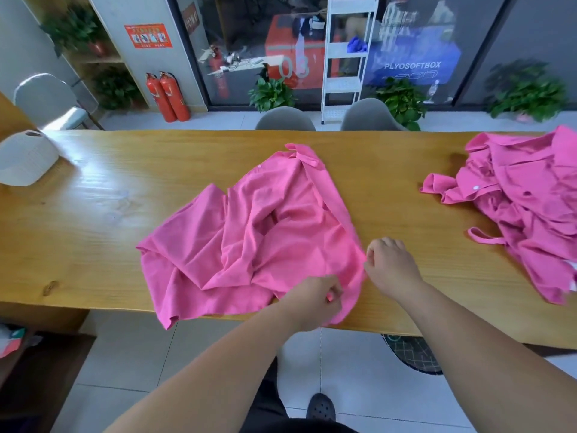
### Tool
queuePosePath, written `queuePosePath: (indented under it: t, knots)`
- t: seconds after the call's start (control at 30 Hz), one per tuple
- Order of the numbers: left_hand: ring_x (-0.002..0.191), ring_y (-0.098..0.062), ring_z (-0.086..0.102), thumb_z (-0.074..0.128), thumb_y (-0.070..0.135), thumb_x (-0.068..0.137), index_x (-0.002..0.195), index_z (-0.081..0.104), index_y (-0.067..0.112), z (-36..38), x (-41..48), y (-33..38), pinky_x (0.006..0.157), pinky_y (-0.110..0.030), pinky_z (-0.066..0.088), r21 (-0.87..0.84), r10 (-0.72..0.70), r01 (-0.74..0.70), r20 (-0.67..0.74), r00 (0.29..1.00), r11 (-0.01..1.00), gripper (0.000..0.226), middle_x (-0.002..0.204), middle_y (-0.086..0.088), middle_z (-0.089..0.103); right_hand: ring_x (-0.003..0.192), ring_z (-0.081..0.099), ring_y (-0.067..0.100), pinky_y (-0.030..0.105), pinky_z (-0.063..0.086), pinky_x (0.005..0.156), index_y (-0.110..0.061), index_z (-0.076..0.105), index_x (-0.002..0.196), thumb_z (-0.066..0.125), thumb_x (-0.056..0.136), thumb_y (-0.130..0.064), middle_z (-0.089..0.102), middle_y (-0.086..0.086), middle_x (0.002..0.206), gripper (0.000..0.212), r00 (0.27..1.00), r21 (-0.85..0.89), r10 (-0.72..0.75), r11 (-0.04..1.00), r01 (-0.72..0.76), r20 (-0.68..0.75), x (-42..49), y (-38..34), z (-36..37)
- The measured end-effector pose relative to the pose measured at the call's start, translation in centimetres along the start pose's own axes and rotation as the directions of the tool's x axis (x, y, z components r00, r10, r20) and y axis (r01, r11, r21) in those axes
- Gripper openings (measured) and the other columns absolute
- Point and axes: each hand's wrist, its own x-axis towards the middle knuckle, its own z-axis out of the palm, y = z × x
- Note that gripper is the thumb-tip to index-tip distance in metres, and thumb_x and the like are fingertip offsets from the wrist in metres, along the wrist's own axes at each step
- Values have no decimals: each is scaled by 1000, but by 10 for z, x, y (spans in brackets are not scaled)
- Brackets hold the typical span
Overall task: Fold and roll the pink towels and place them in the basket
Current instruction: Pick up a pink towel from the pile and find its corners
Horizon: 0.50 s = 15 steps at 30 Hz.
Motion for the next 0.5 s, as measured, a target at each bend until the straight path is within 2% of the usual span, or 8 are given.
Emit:
queuePosePath:
  t: [0.07,0.13,0.2,0.23,0.3,0.37,0.43,0.5]
  knots:
    - [82,-20,67,66,25,94,99,71,16,8,-3,0,76,-32,52,-77,-44,44,-5,999,996,11,94,1,75,121,48,23,41,45,97,-23,58,112,53,100,-23,56,-3,124,13,998,29,-55,998,55,28,-7,0,9]
    - [83,-18,68,61,32,94,101,71,21,12,-2,-9,78,-38,57,-38,-68,64,-124,990,997,16,96,4,75,127,50,22,39,44,102,-20,59,126,53,98,-17,56,-2,135,29,988,83,-151,986,147,42,-13,-7,15]
    - [106,-24,65,60,26,91,117,67,25,12,0,-26,87,-44,56,237,-16,81,-264,965,968,27,118,3,69,140,46,22,38,42,111,-22,53,142,59,97,-21,49,-2,150,46,959,90,-246,968,235,140,-21,-16,22]
    - [121,-28,58,63,24,89,129,62,25,10,-1,-36,96,-47,53,400,-1,121,-287,958,909,40,133,-1,61,146,41,23,39,40,115,-24,45,152,63,96,-29,40,-2,159,59,938,65,-268,964,260,221,-26,-19,28]
    - [148,-38,33,68,32,90,153,39,27,2,-6,-52,115,-55,38,581,-107,219,-222,969,784,69,160,-10,34,155,28,30,45,35,122,-30,21,165,71,92,-47,18,3,172,90,906,-43,-210,969,243,368,-38,-17,41]
    - [156,-44,13,69,40,93,164,16,29,-6,-12,-70,124,-59,26,629,-230,268,-143,962,730,90,170,-13,11,160,13,34,48,30,125,-29,4,168,75,88,-56,4,11,175,110,903,-146,-95,975,170,418,-46,-7,52]
    - [158,-46,9,67,40,96,167,8,29,-13,-20,-85,126,-58,24,668,-270,263,-96,958,696,93,173,-12,9,162,5,33,47,28,125,-26,0,168,78,86,-58,0,13,175,117,913,-197,-24,974,114,407,-47,1,54]
    - [158,-45,12,68,45,96,168,5,28,-24,-26,-97,126,-57,24,702,-277,236,-58,959,671,97,172,-9,16,159,15,33,47,33,122,-22,3,168,83,82,-55,10,15,172,122,917,-235,26,969,75,399,-44,6,46]
